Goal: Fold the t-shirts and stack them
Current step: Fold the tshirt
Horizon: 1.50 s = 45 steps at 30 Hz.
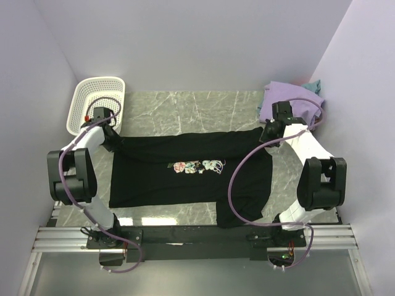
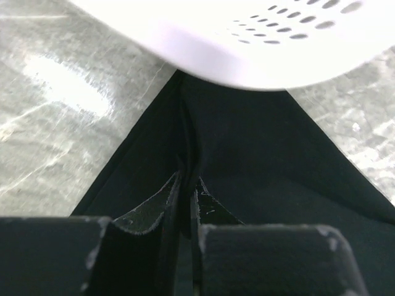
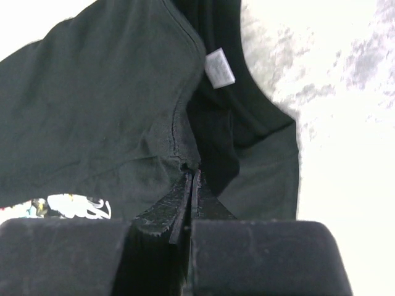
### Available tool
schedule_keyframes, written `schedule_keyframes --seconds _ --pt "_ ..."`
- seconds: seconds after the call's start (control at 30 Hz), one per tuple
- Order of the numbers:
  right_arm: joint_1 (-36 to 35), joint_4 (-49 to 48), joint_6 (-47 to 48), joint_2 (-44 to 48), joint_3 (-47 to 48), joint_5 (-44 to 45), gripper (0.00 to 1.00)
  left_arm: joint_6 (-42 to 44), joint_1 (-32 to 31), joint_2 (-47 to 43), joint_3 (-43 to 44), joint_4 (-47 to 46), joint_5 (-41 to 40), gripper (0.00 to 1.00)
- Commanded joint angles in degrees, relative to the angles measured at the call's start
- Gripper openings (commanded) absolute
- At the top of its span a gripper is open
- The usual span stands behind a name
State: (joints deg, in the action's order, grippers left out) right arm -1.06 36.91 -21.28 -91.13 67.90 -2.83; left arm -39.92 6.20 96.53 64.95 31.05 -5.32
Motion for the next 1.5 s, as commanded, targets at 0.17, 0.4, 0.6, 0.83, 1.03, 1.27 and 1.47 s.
schedule_keyframes --seconds 0.17,0.4,0.6,0.83,1.03,1.27,1.47 --pt "0.6 -2.9 -1.1 -6.4 9.9 2.7 0.0 -0.7 0.3 5.9 10.5 -1.3 2.5 0.17" --pt "0.7 -1.1 -1.0 -10.3 19.0 6.4 0.0 0.6 0.2 10.9 21.4 3.0 0.2 0.18" --pt "0.8 -1.4 -0.6 -10.0 15.7 5.6 0.0 0.9 0.2 8.8 15.3 1.0 0.5 0.17" --pt "0.8 -2.7 -0.4 -4.5 8.5 3.4 0.0 0.7 0.2 4.1 7.6 -0.8 1.8 0.17" --pt "0.8 -3.3 -0.4 -1.0 2.2 3.7 0.0 0.6 0.0 2.4 4.2 -0.7 1.5 0.16" --pt "0.8 -2.5 0.2 -4.9 1.6 5.2 0.0 0.3 -0.2 4.2 3.6 -0.5 0.0 0.18" --pt "0.8 -2.7 -0.7 -4.3 1.2 8.2 0.02 -0.1 -0.5 3.9 2.1 -0.8 0.0 0.24"
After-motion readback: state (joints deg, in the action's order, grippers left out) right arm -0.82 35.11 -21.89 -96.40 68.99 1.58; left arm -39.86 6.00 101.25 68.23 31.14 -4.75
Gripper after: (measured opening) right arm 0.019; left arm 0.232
